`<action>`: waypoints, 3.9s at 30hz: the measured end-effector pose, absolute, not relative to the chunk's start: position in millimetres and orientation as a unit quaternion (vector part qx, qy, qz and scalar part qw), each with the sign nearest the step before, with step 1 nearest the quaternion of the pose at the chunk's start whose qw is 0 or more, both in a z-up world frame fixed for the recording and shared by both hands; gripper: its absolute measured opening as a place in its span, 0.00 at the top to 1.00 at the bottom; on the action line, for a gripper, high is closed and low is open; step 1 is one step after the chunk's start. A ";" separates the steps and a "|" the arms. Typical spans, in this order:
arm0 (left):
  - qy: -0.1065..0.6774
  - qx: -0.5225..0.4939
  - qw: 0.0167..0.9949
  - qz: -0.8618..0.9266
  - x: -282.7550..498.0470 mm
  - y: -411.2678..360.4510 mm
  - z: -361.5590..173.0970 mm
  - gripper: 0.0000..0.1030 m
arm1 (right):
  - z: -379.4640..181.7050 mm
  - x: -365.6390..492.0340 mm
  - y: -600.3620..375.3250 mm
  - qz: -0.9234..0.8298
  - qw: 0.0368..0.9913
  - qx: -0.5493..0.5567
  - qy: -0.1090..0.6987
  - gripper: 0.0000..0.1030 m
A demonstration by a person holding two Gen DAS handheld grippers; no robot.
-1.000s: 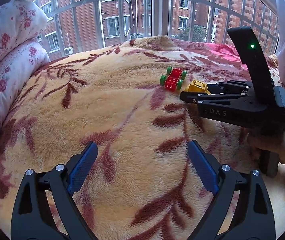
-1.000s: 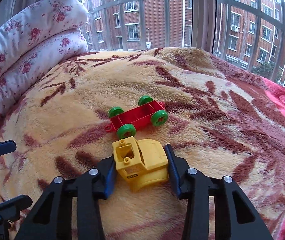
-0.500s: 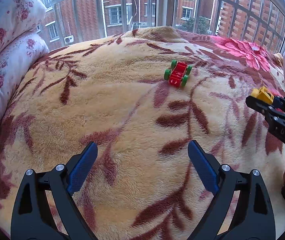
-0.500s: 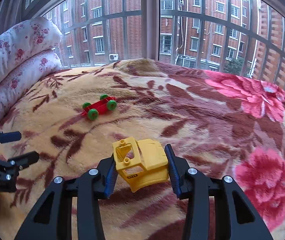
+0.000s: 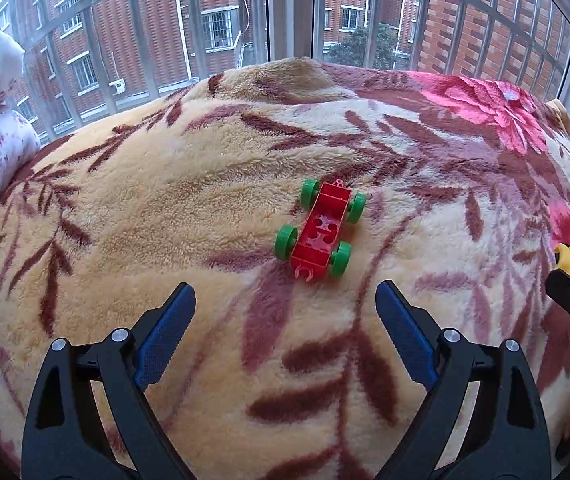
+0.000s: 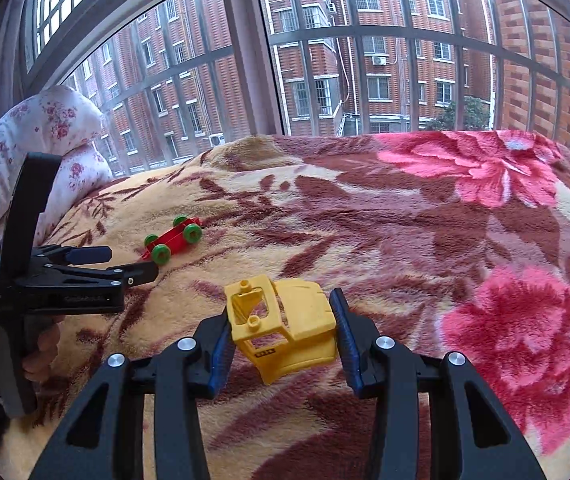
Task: Collect trash
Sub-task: 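Grasp red toy car with left tool while right tool holds yellow piece, then carry both toys down to orange bin and open both tools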
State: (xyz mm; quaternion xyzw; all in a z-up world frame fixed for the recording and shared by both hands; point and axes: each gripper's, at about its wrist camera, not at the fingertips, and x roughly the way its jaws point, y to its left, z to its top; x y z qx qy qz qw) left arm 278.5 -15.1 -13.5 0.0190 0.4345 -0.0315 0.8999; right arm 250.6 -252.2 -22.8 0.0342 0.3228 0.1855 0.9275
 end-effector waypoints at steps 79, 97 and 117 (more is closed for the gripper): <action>0.404 0.046 0.914 -0.010 -72.4 -10.4 24.9 0.63 | 8.7 -98.1 -209.2 0.318 0.890 -0.007 0.327 0.57; 0.453 0.106 0.883 -0.061 -154.5 -40.9 -34.2 0.63 | -57.5 -164.5 -209.7 0.336 0.841 -0.031 0.423 0.57; 0.634 0.190 0.741 -0.114 -137.2 -55.2 -177.8 0.63 | -163.2 -141.6 -197.5 0.356 0.744 -0.115 0.554 0.56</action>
